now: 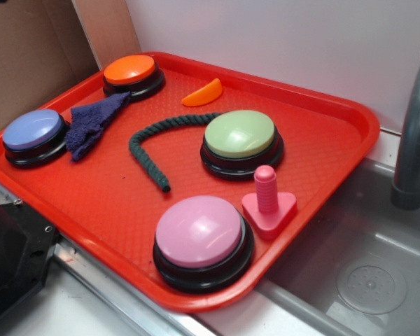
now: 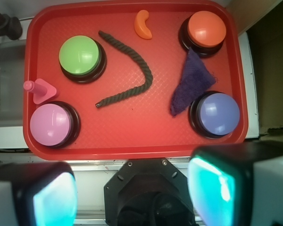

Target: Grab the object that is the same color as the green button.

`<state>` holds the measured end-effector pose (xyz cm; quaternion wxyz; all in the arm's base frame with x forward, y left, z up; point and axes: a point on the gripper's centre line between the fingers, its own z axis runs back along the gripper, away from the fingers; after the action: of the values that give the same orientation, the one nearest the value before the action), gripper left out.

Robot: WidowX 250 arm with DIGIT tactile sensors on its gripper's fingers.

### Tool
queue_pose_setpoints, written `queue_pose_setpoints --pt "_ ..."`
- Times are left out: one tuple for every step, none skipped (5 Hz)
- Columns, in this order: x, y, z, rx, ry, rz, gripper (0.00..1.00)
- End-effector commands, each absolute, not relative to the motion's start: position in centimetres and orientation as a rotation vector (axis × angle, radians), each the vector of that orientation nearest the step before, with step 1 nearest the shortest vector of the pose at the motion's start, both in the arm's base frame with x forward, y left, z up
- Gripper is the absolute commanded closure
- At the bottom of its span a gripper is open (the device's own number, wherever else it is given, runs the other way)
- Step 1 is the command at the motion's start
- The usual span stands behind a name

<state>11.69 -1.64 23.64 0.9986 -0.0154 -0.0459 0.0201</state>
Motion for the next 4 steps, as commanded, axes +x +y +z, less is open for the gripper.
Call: queue_pose_setpoints --pt "11.7 -1.6 23.6 -0.031 -0.092 0.040 0.00" --pt "13.0 -1.7 23.1 -0.034 -0.062 0.031 0.00" --pt "14.7 -1.9 22.5 -0.037 -0.020 0.006 0.00" --pt "17.0 -1.9 21.6 -0.041 0.017 -0.007 0.00"
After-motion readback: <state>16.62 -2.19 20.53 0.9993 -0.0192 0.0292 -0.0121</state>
